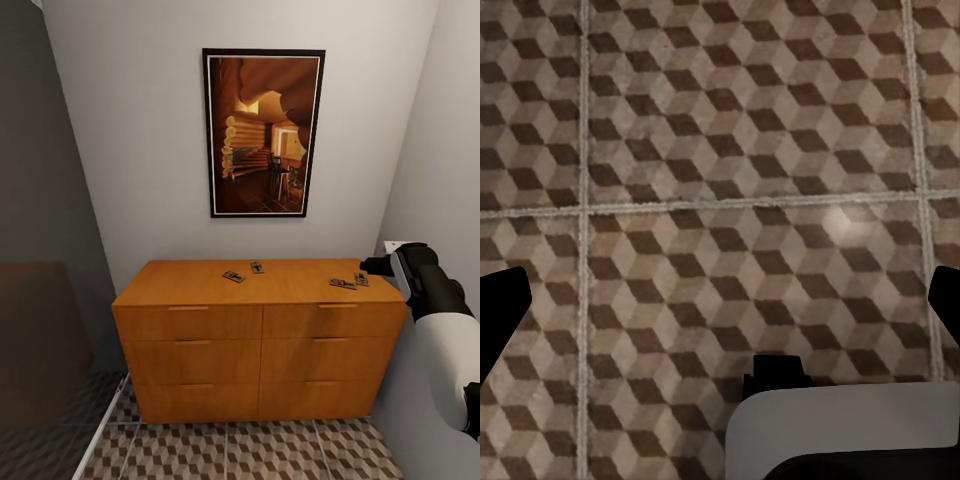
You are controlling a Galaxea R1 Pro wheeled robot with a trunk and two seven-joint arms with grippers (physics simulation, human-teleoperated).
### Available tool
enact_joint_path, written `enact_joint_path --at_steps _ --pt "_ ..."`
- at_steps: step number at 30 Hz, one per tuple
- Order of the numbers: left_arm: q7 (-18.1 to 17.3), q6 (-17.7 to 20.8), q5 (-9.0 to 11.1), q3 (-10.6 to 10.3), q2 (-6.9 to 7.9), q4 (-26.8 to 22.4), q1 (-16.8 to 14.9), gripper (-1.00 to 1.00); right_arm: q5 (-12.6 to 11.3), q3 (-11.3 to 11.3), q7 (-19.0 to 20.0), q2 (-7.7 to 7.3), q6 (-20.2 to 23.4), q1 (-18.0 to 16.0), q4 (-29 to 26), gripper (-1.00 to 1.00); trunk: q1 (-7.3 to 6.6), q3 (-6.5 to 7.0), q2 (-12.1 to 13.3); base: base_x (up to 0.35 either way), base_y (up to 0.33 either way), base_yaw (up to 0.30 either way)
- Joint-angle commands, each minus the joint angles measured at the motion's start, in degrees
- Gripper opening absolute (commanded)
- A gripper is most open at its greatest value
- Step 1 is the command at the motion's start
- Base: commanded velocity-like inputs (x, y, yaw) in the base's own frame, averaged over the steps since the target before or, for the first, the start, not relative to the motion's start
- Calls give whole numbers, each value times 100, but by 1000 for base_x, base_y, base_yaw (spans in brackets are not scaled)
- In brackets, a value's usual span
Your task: Take the four mousetraps from the cabinet in the bathroom and place them on the bathroom floor. Make sure all four end up on the same floor surface, and ensure that at least two of them are either under or directly next to the same bathroom sink.
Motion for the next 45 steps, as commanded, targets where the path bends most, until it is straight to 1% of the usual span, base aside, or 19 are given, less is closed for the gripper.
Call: enact_joint_path --at_steps 1,9,23,37,45 --pt "-4 -11 -4 5 0 -7 2 100 4 2 -6 -1 24 -3 -5 100 0 -5 -3 0 0 0" --pt "-4 -7 -4 5 -1 -7 2 100 0 11 -10 -2 24 -3 -5 100 0 -5 -3 30 0 0" --pt "-4 -7 -4 5 0 -7 2 100 0 9 -11 -2 24 -3 -4 100 0 -5 -3 160 0 0" --pt "-4 -11 -4 2 1 0 2 100 7 16 -4 -2 24 -3 29 100 0 -5 -3 15 0 0" --pt "-4 -34 -14 3 3 150 2 100 21 8 0 -11 16 -3 214 100 0 -5 -3 0 0 0"
